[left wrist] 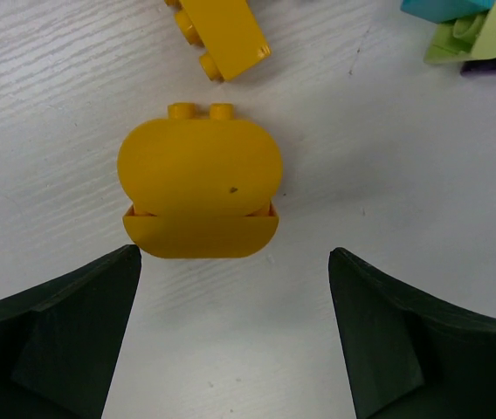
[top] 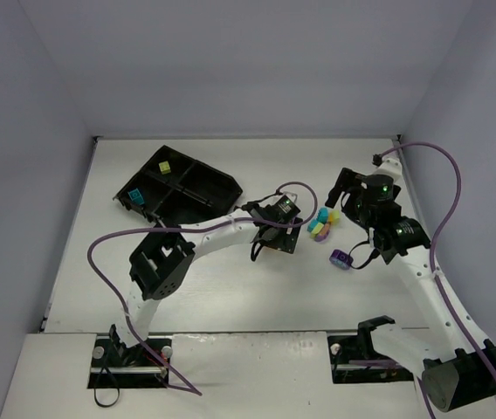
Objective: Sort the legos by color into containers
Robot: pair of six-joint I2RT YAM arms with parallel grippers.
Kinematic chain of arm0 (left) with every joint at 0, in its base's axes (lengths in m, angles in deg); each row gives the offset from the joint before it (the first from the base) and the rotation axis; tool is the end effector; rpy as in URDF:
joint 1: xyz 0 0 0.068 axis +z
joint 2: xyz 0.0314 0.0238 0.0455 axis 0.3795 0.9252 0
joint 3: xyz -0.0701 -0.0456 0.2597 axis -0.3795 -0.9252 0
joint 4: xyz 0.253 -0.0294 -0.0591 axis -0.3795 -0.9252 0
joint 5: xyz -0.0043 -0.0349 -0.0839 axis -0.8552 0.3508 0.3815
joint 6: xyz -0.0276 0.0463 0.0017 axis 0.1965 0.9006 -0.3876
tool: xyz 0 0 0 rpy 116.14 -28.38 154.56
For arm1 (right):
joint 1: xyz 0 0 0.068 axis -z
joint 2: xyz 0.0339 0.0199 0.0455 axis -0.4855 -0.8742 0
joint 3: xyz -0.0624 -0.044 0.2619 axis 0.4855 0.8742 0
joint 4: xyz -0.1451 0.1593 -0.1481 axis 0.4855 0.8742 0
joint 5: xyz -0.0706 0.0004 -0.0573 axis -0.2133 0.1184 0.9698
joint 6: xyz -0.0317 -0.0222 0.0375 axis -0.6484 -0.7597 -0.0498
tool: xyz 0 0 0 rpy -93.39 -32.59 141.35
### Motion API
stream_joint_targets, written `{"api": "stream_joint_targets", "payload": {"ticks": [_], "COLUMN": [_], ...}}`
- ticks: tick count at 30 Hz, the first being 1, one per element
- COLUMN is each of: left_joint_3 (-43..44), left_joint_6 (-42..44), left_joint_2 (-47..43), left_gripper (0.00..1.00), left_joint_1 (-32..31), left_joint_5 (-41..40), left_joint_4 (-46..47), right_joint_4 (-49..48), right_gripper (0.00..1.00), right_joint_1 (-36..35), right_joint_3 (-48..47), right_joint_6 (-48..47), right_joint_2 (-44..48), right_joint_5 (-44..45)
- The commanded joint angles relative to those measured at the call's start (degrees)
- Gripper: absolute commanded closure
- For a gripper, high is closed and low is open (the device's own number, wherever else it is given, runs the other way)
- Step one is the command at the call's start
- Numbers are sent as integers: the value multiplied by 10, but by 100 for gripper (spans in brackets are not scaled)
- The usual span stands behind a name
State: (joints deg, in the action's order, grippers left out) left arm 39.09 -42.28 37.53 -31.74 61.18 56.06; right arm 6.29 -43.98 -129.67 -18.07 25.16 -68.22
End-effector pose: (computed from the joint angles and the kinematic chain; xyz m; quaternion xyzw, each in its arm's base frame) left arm 0.2666 -0.3631 0.2065 0.1414 0.9421 -0.1894 0.2378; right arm 0.2243 0.0534 0.3511 0.1250 0.7944 0.1378 0.5781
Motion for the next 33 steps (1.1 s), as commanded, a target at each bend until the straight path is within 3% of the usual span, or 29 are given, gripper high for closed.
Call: {"api": "stream_joint_targets", "payload": {"ticks": [1,12,22,25,33], "left_joint_3": [46,56,32,29,2], "left_joint_6": [18,70,105,107,99], "left_joint_2": [-2,27,31,34,22], "left_gripper": [18,18,18,26,58], "left_joint_1": [-3,5,10,10,11], "left_joint_5": [-40,-64,-32,-28,-20], "left_joint_4": [11,15,42,51,59], "right_joint_4": [-19,-19,-20,-20,-19], "right_gripper": [0,0,0,0,0], "right_joint_1": [3,3,3,3,3], "right_joint_3": [5,8,15,14,9], "right_joint_6": [-4,-12,-14,-14,-14], "right_joint_2": [11,9,7,4,8], "right_joint_5": [-5,-21,-31,-34,-42]}}
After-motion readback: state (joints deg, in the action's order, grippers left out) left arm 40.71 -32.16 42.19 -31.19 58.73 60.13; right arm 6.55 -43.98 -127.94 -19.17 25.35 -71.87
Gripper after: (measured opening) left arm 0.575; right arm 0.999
